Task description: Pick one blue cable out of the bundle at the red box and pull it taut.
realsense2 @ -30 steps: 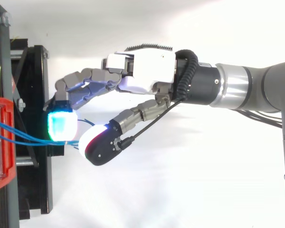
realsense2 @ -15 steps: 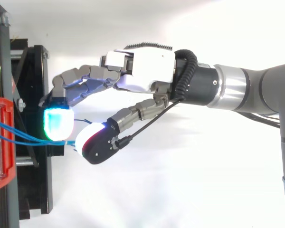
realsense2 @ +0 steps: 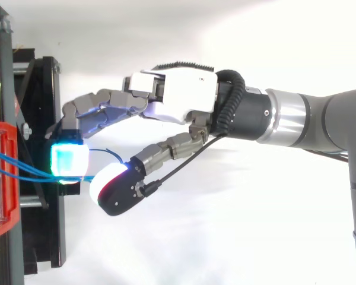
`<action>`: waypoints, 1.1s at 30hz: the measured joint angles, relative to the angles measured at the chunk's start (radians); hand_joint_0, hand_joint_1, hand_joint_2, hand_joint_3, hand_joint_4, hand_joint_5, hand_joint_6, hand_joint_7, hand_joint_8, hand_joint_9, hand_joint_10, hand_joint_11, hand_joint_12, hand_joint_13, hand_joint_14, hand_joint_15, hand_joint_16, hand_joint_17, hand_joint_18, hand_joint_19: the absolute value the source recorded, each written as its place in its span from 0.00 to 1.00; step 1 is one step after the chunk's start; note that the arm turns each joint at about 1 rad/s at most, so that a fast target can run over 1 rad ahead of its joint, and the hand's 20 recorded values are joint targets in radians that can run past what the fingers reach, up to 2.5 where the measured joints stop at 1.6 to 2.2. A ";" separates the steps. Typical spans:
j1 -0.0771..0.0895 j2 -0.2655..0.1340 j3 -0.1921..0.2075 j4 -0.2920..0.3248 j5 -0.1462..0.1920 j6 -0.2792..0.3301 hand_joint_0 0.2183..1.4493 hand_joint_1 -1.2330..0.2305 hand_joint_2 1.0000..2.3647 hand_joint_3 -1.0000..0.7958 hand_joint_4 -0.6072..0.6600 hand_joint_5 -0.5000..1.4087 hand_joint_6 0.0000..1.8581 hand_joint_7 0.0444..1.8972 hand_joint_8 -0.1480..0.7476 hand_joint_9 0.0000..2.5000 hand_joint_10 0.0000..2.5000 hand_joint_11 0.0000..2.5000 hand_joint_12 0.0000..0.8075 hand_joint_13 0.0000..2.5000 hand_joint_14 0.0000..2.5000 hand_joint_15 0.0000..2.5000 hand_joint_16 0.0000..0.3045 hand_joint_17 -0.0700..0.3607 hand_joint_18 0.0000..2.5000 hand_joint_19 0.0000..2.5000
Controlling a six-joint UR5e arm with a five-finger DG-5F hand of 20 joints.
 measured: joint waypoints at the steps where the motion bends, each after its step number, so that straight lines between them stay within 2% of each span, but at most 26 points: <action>1: 0.001 0.000 0.000 0.000 0.003 -0.001 0.27 0.34 0.00 0.28 0.75 0.20 0.27 0.58 0.60 0.23 0.00 0.15 0.52 0.17 0.00 0.08 0.19 0.47 0.17 0.14; 7: 0.009 0.000 0.000 -0.002 0.019 -0.004 0.27 0.34 0.00 0.28 0.75 0.20 0.27 0.58 0.60 0.23 0.00 0.15 0.53 0.17 0.00 0.08 0.19 0.47 0.17 0.14; 18: 0.012 0.001 0.000 -0.005 0.023 -0.004 0.27 0.34 0.00 0.28 0.75 0.20 0.27 0.59 0.60 0.23 0.00 0.15 0.52 0.17 0.00 0.08 0.19 0.46 0.17 0.14; 22: 0.015 0.001 0.000 -0.005 0.024 -0.005 0.28 0.34 0.00 0.30 0.70 0.20 0.28 0.63 0.60 0.24 0.00 0.15 0.52 0.17 0.00 0.08 0.19 0.46 0.17 0.14; 33: 0.024 0.001 0.001 0.000 0.026 -0.005 0.29 0.34 0.00 0.31 0.68 0.20 0.32 0.57 0.60 0.24 0.00 0.15 0.52 0.17 0.00 0.08 0.19 0.46 0.17 0.14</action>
